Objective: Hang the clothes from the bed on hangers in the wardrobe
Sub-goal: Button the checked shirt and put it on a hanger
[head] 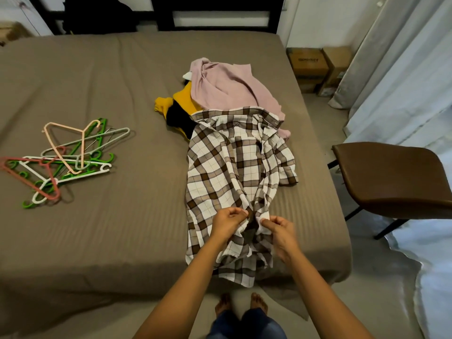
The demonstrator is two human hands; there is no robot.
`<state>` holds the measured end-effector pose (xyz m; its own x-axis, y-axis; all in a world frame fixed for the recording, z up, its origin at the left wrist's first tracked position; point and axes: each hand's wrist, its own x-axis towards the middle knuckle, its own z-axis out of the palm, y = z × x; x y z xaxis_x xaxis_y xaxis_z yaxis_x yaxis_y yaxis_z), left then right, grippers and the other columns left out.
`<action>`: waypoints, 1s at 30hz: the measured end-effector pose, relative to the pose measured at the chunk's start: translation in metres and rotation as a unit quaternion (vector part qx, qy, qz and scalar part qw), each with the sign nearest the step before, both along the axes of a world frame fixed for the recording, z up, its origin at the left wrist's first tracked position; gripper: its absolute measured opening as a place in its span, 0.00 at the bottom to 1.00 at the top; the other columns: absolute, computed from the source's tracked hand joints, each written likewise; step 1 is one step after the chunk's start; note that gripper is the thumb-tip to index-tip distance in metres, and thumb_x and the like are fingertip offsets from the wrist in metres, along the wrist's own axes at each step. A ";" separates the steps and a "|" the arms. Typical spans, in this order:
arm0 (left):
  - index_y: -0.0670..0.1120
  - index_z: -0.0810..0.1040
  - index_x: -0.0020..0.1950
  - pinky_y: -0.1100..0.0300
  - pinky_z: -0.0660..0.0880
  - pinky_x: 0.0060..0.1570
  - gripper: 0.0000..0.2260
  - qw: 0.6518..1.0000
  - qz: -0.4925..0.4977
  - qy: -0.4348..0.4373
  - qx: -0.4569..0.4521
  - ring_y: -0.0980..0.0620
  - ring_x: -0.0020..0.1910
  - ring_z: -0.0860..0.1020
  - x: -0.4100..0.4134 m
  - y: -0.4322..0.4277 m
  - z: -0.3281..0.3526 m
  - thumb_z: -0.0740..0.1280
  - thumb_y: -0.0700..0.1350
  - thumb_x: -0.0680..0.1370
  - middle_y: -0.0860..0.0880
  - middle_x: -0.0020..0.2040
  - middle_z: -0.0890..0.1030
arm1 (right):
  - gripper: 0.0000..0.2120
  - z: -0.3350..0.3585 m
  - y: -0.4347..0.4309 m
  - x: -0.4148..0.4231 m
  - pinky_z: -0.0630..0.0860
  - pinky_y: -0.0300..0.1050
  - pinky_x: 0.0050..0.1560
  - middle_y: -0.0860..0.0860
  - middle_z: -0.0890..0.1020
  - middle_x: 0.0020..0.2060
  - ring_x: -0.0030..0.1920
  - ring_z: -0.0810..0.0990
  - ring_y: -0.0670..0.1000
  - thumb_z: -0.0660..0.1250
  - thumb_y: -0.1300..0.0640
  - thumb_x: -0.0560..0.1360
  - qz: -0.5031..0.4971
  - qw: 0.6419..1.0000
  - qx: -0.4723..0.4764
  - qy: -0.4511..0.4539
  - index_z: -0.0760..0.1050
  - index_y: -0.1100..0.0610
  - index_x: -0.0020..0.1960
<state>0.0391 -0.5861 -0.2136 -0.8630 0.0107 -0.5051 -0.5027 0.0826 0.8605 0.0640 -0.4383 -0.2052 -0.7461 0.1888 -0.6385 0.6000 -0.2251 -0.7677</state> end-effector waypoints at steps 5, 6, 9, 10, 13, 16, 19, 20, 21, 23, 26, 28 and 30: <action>0.43 0.83 0.47 0.63 0.76 0.46 0.06 1.000 0.006 0.005 -0.003 0.52 0.46 0.81 0.005 0.002 0.002 0.67 0.42 0.77 0.46 0.45 0.84 | 0.08 0.003 -0.006 0.000 0.82 0.49 0.37 0.59 0.83 0.38 0.35 0.83 0.54 0.61 0.71 0.75 -0.002 0.997 -0.074 -0.016 0.78 0.64 0.48; 0.43 0.83 0.47 0.64 0.76 0.45 0.05 1.000 0.011 0.005 0.000 0.52 0.46 0.81 0.005 0.001 0.003 0.67 0.42 0.77 0.47 0.45 0.84 | 0.07 0.004 -0.007 0.000 0.82 0.50 0.39 0.58 0.84 0.38 0.37 0.83 0.54 0.62 0.69 0.76 -0.008 0.997 -0.073 -0.013 0.78 0.64 0.47; 0.43 0.83 0.46 0.64 0.76 0.46 0.05 1.000 0.022 0.004 0.022 0.51 0.46 0.81 0.002 0.000 0.008 0.68 0.42 0.76 0.46 0.44 0.84 | 0.04 0.008 -0.010 -0.004 0.80 0.56 0.50 0.63 0.83 0.44 0.46 0.82 0.60 0.67 0.66 0.74 -0.012 0.999 -0.046 0.020 0.79 0.65 0.47; 0.43 0.83 0.46 0.64 0.77 0.46 0.04 0.999 0.026 0.004 0.029 0.52 0.46 0.81 0.000 0.000 0.010 0.68 0.42 0.76 0.46 0.44 0.84 | 0.04 0.010 -0.011 -0.006 0.80 0.54 0.50 0.63 0.83 0.45 0.46 0.82 0.59 0.68 0.66 0.73 -0.008 0.999 -0.041 0.031 0.80 0.65 0.47; 0.43 0.82 0.46 0.68 0.77 0.42 0.04 0.998 0.035 0.003 0.055 0.54 0.43 0.81 -0.006 0.000 0.022 0.68 0.41 0.76 0.48 0.42 0.83 | 0.04 0.024 -0.015 -0.012 0.80 0.44 0.39 0.59 0.84 0.40 0.40 0.84 0.54 0.70 0.66 0.72 0.016 0.997 -0.032 0.061 0.80 0.64 0.47; 0.42 0.82 0.45 0.67 0.77 0.43 0.04 0.997 0.035 0.020 0.073 0.54 0.43 0.81 -0.014 0.001 0.036 0.68 0.40 0.76 0.47 0.42 0.83 | 0.05 0.039 -0.017 -0.021 0.78 0.41 0.37 0.56 0.85 0.39 0.39 0.83 0.51 0.70 0.67 0.71 0.022 0.996 -0.032 0.085 0.80 0.63 0.47; 0.45 0.82 0.39 0.65 0.76 0.42 0.05 0.996 0.052 0.040 0.067 0.54 0.40 0.80 -0.021 -0.001 0.051 0.69 0.40 0.75 0.49 0.37 0.82 | 0.07 0.051 -0.017 -0.028 0.78 0.43 0.34 0.57 0.84 0.40 0.37 0.82 0.51 0.69 0.67 0.72 0.026 0.995 -0.040 0.083 0.79 0.63 0.50; 0.45 0.81 0.39 0.64 0.75 0.42 0.05 0.995 0.056 0.045 0.062 0.54 0.40 0.79 -0.022 -0.002 0.054 0.69 0.40 0.75 0.49 0.37 0.82 | 0.07 0.054 -0.017 -0.030 0.79 0.44 0.33 0.57 0.84 0.40 0.37 0.82 0.51 0.68 0.67 0.72 0.027 0.995 -0.054 0.076 0.79 0.63 0.51; 0.45 0.81 0.39 0.63 0.75 0.41 0.05 0.995 0.061 0.050 0.058 0.53 0.39 0.79 -0.024 -0.003 0.058 0.69 0.41 0.75 0.49 0.37 0.82 | 0.08 0.057 -0.016 -0.032 0.79 0.45 0.33 0.57 0.83 0.40 0.36 0.82 0.52 0.67 0.67 0.73 0.025 0.995 -0.067 0.067 0.78 0.63 0.51; 0.46 0.81 0.38 0.64 0.75 0.41 0.06 0.995 0.070 0.055 0.051 0.53 0.39 0.79 -0.026 -0.005 0.063 0.69 0.41 0.75 0.48 0.37 0.82 | 0.08 0.063 -0.015 -0.036 0.81 0.52 0.38 0.57 0.82 0.40 0.38 0.80 0.53 0.65 0.69 0.74 0.004 0.993 -0.105 0.052 0.76 0.63 0.52; 0.47 0.80 0.39 0.61 0.75 0.45 0.07 0.996 0.066 0.050 0.043 0.54 0.41 0.79 -0.028 -0.009 0.069 0.67 0.42 0.76 0.50 0.38 0.82 | 0.03 0.070 -0.014 -0.041 0.80 0.51 0.41 0.57 0.80 0.41 0.40 0.78 0.53 0.63 0.66 0.76 -0.020 0.994 -0.095 0.051 0.75 0.60 0.46; 0.47 0.80 0.40 0.59 0.75 0.49 0.07 0.997 0.054 0.041 0.041 0.53 0.43 0.79 -0.027 -0.011 0.072 0.67 0.42 0.77 0.49 0.41 0.82 | 0.05 0.076 -0.014 -0.044 0.80 0.46 0.33 0.58 0.77 0.42 0.40 0.77 0.54 0.61 0.64 0.78 -0.011 0.997 -0.047 0.059 0.73 0.60 0.43; 0.46 0.80 0.41 0.56 0.75 0.51 0.06 0.998 0.045 0.030 0.044 0.51 0.45 0.79 -0.027 -0.010 0.075 0.66 0.42 0.77 0.47 0.43 0.82 | 0.06 0.082 -0.014 -0.047 0.81 0.49 0.33 0.59 0.78 0.43 0.40 0.79 0.56 0.61 0.63 0.79 0.009 0.998 -0.029 0.060 0.73 0.61 0.44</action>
